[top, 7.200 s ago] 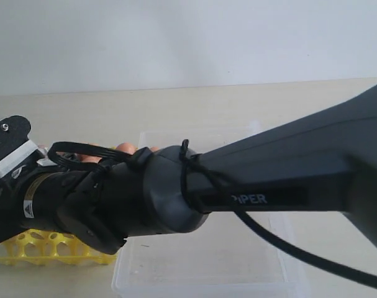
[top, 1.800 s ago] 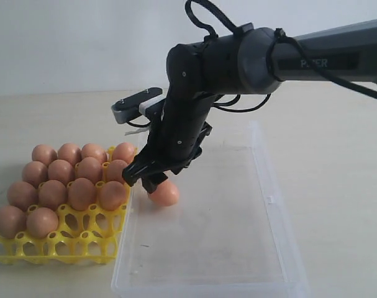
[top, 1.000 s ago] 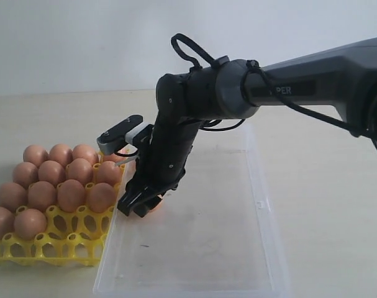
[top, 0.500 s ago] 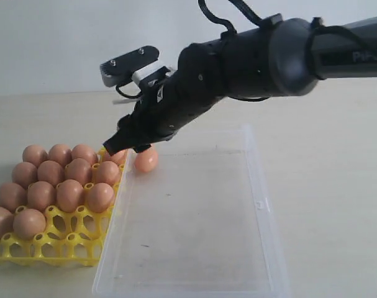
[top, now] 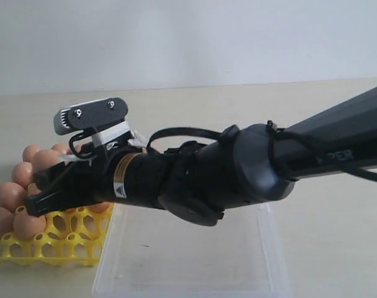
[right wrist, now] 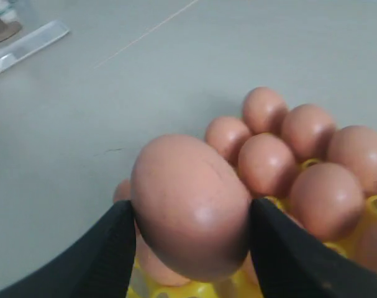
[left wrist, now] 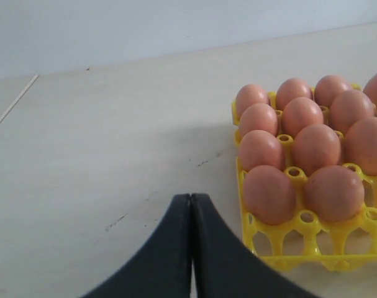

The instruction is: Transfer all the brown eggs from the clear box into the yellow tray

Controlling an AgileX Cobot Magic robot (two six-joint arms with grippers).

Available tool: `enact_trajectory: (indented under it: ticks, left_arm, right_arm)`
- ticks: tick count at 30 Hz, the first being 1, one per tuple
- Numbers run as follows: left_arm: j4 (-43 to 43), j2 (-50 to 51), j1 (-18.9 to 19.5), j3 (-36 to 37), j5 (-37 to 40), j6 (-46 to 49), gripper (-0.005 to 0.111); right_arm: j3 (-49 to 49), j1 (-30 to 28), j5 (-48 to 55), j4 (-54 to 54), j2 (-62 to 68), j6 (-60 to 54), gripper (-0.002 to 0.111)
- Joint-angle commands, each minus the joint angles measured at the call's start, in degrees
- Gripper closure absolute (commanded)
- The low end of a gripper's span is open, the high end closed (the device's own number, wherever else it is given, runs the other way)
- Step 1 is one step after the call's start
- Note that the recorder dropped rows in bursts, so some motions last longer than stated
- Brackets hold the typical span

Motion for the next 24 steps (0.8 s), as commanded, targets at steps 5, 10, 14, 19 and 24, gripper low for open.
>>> enact_trajectory:
  ticks: [5,10,14,19,24]
  left_arm:
    - [-0.14,-0.32,-0.43,-0.23,-0.52,-0.26,0.107]
    - [-0.14,-0.32,-0.43,-0.23,-0.52,-0.26,0.107]
    - [-0.14,-0.32,-0.43,-0.23,-0.52,-0.26,0.107]
    - [-0.14,-0.32,-0.43,-0.23,-0.52,-0.26,0.107]
    - [-0.14,-0.32,-0.43,-0.23,-0.52,-0.26,0.107]
  right_arm:
    - [0.29,0.07,-7.12,-11.62,4.37,16.66,0.108]
    - [0.34,0.07,-7.12,-11.66,5.45,16.66,0.108]
    - [0.34,0.07,-7.12,-11.66,6.45,17.17,0.108]
    - [0.09,0.07,-6.91,-11.53,7.38,17.99,0.097]
    - [0.09,0.07,-6.91,-11.11,7.38,17.99,0.071]
